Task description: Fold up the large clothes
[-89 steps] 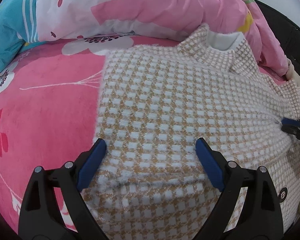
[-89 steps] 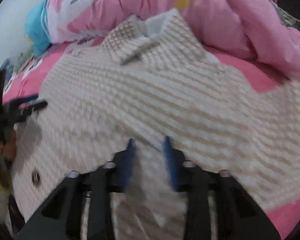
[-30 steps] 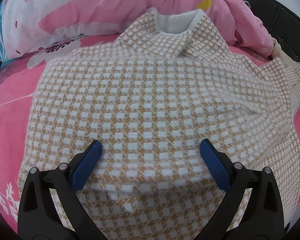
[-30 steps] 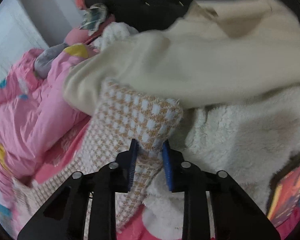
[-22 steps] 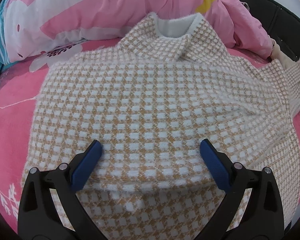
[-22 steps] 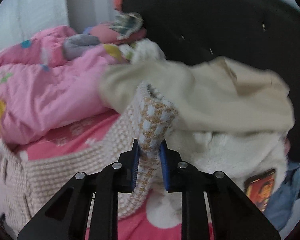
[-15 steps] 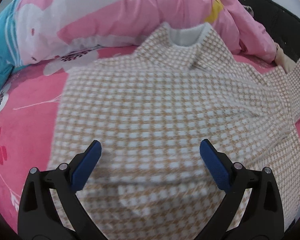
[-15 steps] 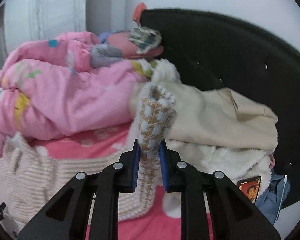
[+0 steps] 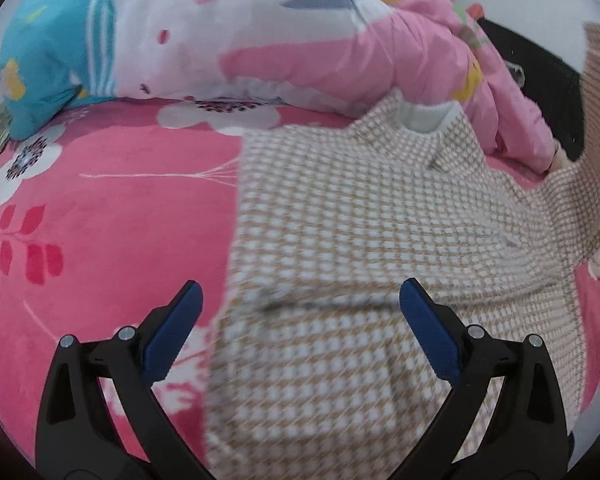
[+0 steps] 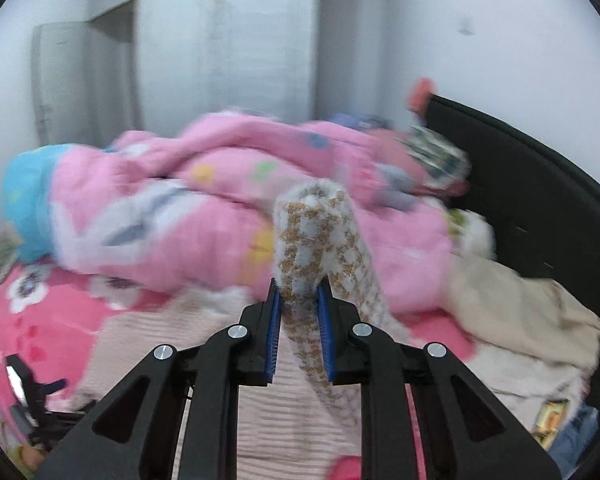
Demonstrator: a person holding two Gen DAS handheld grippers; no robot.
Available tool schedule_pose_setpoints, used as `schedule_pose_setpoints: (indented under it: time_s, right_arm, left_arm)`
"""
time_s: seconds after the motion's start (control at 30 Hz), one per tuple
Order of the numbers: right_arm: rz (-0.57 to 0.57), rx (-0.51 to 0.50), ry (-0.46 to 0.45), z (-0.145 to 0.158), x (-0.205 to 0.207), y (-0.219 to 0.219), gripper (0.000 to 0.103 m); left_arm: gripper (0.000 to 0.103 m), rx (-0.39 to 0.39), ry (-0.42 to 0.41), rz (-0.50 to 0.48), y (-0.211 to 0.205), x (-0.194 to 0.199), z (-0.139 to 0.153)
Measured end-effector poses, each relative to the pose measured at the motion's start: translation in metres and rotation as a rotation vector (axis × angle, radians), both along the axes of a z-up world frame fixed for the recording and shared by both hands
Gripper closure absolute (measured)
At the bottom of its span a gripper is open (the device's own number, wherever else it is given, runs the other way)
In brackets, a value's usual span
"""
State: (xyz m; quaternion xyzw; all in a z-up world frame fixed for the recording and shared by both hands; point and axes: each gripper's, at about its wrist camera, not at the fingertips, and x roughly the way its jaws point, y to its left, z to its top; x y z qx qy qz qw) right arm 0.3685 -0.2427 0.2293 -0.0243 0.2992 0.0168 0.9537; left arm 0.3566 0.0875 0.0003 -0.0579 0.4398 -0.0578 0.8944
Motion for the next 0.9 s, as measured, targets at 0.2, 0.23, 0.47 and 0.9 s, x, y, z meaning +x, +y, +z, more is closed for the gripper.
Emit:
schedule_pose_setpoints:
  time_s: [0.2,0.23,0.47,0.9]
  right_arm:
    - [0.229,0.019,0.095,-0.064,0.015,0.124,0.084]
    - [0.272,0.032,0.140,-0.082,0.019,0.139,0.082]
    - [0.409,0.111,0.428,-0.194,0.026,0.174,0.052]
    - [0.061,0.357,0.406,-0.227,0.010,-0.096,0.042]
  left_arm:
    - [0.008,-0.056,-0.026,-0.001,0.027,-0.020,0.013]
    - [0.008,-0.064,-0.031,-0.002,0.031,-0.024,0.015]
    - [0.008,-0.099,-0.044,-0.027,0.040,-0.032,0.022]
    - [0.039,-0.209,0.145,-0.010,-0.008,0.084,-0.017]
